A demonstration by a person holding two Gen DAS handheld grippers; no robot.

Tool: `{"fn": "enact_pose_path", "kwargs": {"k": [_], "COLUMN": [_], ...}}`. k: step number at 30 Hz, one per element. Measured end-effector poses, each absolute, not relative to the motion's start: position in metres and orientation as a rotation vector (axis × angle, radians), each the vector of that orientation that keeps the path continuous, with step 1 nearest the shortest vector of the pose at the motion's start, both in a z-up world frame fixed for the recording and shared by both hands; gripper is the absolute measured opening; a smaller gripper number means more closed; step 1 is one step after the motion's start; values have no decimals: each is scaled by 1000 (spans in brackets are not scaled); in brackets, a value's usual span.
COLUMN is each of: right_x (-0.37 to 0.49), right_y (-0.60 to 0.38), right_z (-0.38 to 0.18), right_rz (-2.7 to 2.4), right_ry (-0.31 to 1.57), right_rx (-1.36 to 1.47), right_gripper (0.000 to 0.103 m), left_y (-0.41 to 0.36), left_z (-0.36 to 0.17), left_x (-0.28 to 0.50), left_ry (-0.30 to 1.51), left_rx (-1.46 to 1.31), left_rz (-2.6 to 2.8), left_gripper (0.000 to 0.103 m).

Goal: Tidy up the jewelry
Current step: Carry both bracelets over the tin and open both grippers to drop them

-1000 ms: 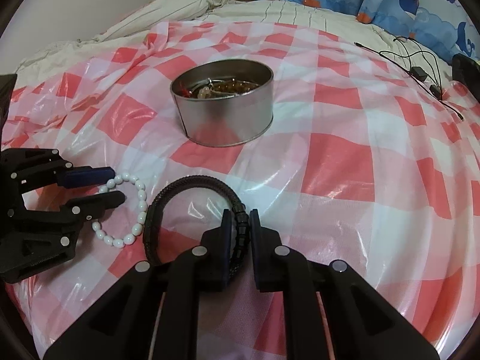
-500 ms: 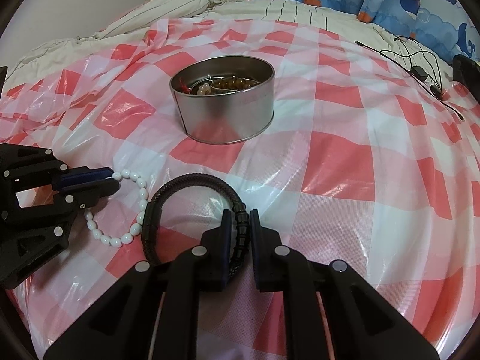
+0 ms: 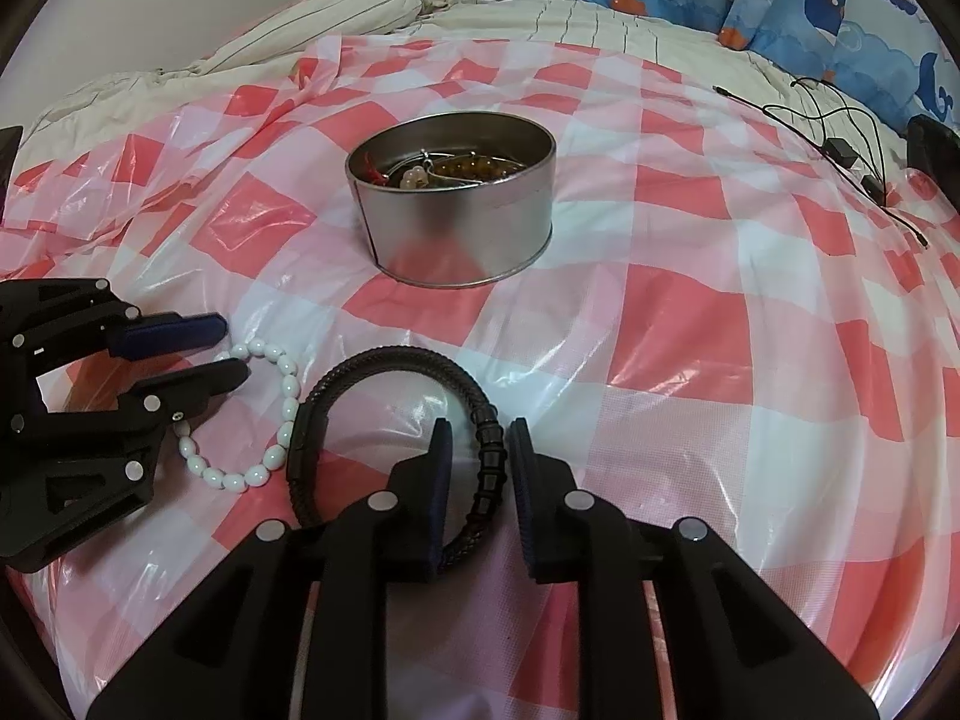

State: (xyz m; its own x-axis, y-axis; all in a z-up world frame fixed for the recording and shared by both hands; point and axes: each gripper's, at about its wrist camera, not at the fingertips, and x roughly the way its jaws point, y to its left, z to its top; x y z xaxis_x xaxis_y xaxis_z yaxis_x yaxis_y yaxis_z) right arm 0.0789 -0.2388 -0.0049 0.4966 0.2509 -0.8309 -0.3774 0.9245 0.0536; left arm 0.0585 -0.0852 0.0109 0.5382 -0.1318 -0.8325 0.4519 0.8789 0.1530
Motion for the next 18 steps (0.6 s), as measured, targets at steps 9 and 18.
{"fn": "enact_pose_path", "kwargs": {"k": [9, 18], "right_x": [85, 108], "right_y": [-270, -282], "right_z": [26, 68], "right_rz": [522, 479], "right_ry": [892, 787], "right_rx": [216, 198], "right_gripper": [12, 12], "left_y": [-62, -66], "left_z": [63, 103], "left_x": [66, 107], "left_ry": [869, 798], "left_rx": [55, 6], "left_rz": [-507, -515], "left_gripper": [6, 6]}}
